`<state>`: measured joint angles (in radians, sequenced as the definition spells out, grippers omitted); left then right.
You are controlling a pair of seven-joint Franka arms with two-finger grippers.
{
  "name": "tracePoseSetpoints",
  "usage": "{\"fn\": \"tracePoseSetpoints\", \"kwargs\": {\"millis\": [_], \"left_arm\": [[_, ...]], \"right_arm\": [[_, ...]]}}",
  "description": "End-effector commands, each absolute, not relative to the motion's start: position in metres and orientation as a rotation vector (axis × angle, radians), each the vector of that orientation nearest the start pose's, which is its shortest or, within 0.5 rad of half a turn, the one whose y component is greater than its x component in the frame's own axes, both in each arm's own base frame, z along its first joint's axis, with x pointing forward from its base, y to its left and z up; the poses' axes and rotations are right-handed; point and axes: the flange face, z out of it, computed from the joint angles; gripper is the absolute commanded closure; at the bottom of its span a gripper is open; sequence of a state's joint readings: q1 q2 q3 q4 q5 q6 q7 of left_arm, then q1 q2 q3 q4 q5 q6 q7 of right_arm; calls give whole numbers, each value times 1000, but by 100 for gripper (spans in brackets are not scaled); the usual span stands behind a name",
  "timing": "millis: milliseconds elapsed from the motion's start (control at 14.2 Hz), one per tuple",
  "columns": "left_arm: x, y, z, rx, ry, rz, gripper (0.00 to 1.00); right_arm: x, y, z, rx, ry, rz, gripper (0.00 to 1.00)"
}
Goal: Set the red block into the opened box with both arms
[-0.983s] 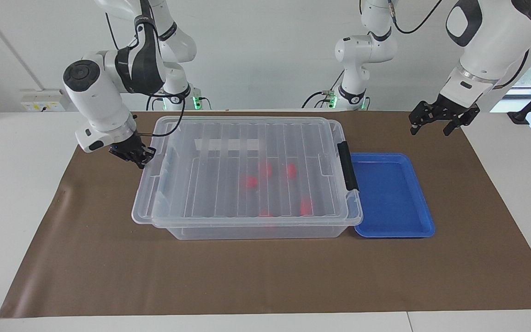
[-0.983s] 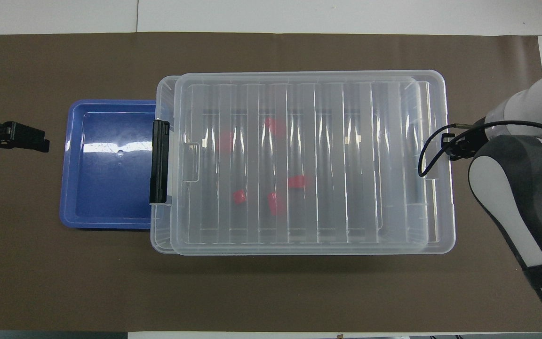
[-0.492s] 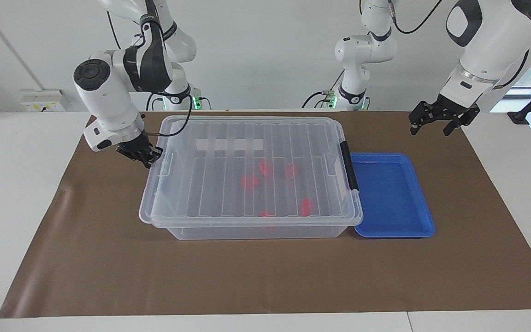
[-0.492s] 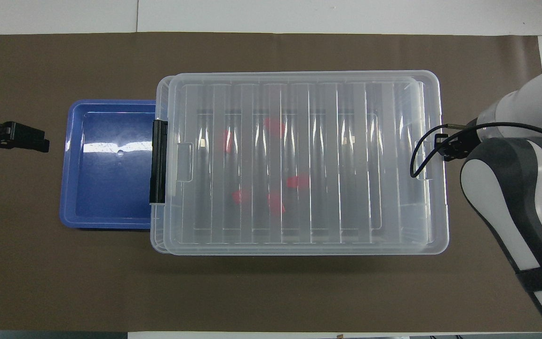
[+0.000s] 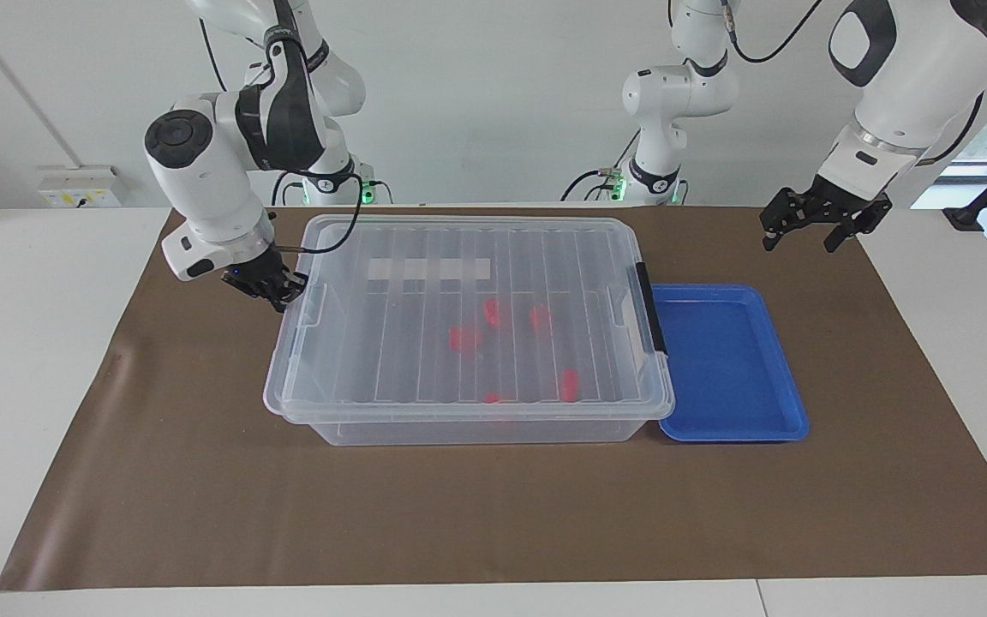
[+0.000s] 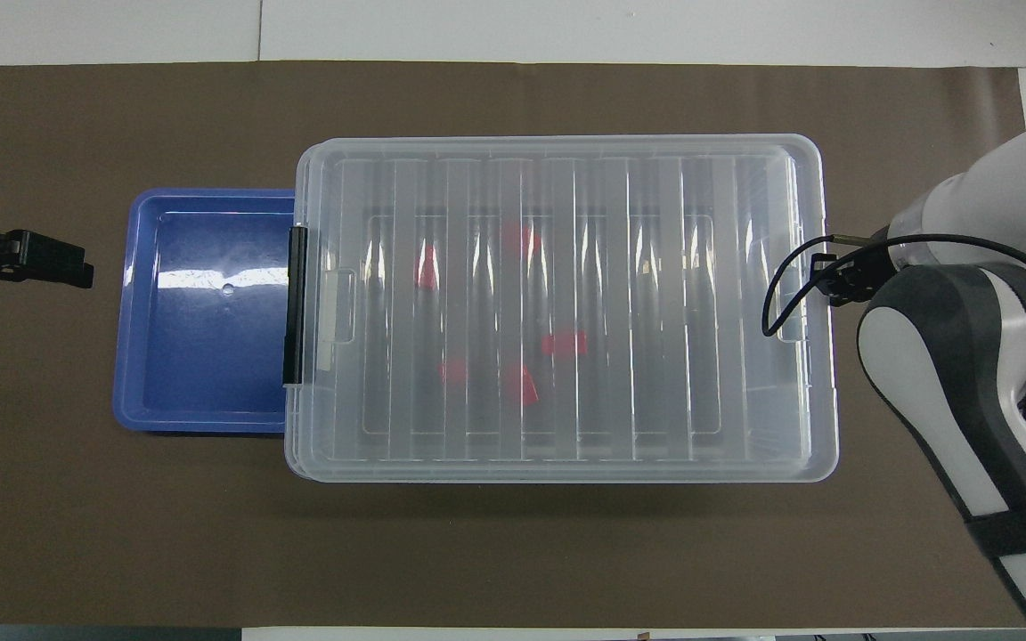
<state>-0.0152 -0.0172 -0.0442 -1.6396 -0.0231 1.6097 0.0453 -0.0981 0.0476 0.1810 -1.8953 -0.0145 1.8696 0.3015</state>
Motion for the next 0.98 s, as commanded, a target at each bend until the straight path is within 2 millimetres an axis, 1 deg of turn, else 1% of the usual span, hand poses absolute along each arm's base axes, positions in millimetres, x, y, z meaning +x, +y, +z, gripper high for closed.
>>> {"fn": "tracePoseSetpoints", "kwargs": {"millis": [0,211,351,562,702,773,913], "left_arm": [[544,-32,609,-3172,168,19,0],[544,-33,609,-3172,171,19,0],[544,-32,609,-3172,168,19,0],[544,-32,609,-3172,168,19,0],[544,-32,609,-3172,168,19,0],[544,-33,609,-3172,171,19,0],[544,-33,609,-3172,171,19,0]], "right_arm": [[558,55,469,-3136,371,104,100],[558,55,469,-3137,364,109,100],[560,53,476,-3138,360,130,100],[567,47,508,-3139,335,143,100],[568,34,542,-3139,321,146,100],[565,29,557,-3140,327,173,100],[556,27,572,-3143,326,255,100]]}}
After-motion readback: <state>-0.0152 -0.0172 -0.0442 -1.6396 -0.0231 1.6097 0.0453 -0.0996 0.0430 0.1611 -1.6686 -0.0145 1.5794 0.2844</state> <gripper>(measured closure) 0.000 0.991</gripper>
